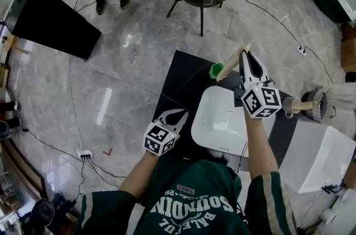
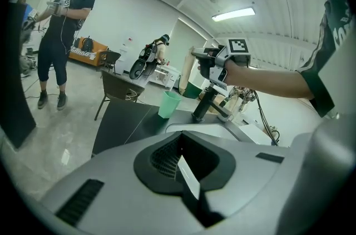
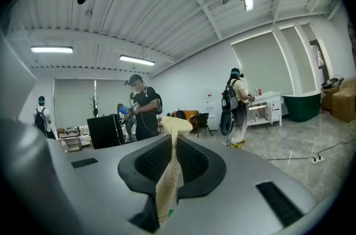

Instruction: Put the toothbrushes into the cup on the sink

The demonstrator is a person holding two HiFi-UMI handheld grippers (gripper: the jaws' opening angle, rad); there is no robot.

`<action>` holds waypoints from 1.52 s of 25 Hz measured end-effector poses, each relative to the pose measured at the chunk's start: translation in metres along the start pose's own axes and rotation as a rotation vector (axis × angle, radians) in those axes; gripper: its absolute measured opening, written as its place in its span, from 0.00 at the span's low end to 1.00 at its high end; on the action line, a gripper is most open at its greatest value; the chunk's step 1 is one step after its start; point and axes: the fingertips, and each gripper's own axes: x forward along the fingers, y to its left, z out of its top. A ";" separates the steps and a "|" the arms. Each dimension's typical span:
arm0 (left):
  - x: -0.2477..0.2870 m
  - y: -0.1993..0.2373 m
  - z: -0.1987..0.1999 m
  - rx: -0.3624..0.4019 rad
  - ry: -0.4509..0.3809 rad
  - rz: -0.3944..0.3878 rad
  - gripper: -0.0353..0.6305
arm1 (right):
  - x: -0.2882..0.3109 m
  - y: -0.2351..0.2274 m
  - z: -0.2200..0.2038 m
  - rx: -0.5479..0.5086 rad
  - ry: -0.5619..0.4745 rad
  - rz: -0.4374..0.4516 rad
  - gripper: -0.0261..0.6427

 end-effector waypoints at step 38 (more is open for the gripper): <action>-0.002 0.014 -0.016 -0.027 0.028 0.000 0.07 | 0.002 0.014 -0.113 -0.105 0.211 -0.026 0.17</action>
